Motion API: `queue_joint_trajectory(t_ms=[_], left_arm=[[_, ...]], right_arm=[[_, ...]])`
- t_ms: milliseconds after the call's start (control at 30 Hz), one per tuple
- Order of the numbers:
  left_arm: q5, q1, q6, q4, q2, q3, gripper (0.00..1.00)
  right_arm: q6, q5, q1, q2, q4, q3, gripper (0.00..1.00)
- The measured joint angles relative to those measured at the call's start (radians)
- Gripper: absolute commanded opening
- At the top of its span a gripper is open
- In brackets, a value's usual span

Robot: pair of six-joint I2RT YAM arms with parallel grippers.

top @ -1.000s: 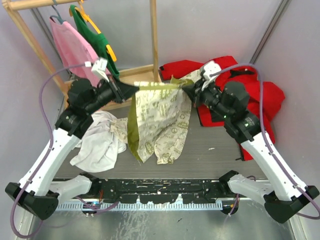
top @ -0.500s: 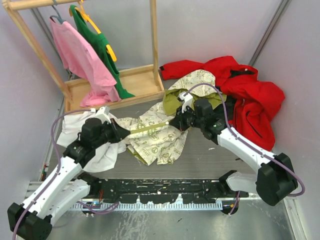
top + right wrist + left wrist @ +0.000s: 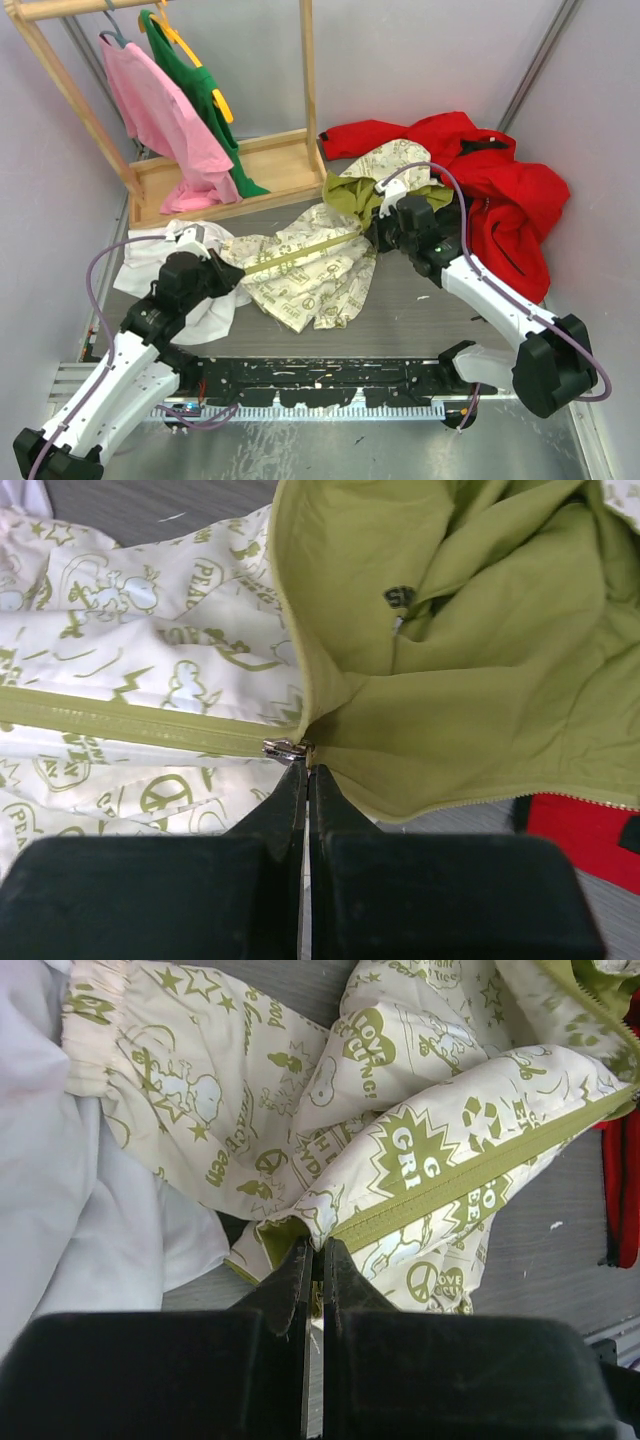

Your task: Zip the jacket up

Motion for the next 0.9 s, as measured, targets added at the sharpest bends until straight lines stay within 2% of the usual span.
queue_joint_trajectory(t_ms=[200, 433, 533, 667, 733, 900], left_arm=[[-0.046, -0.001, 0.011, -0.024, -0.004, 0.002, 0.0], [-0.047, 0.001, 0.039, -0.049, -0.013, 0.009, 0.36], [-0.038, 0.002, 0.063, -0.062, -0.015, 0.045, 0.47], [0.039, 0.003, 0.068, -0.031, 0.02, 0.112, 0.51], [0.097, 0.003, 0.064, 0.014, 0.043, 0.132, 0.61], [0.216, -0.057, 0.071, 0.161, 0.193, 0.179, 0.63]], right_arm=[[0.0, 0.021, -0.015, -0.027, -0.027, 0.017, 0.01], [0.0, -0.024, -0.007, -0.04, -0.028, 0.024, 0.01], [0.0, -0.037, 0.012, -0.056, -0.037, 0.033, 0.01], [0.001, -0.048, 0.065, -0.059, -0.043, 0.064, 0.01], [0.0, -0.05, 0.093, -0.059, -0.042, 0.075, 0.0], [0.0, -0.05, 0.167, -0.053, -0.043, 0.09, 0.01]])
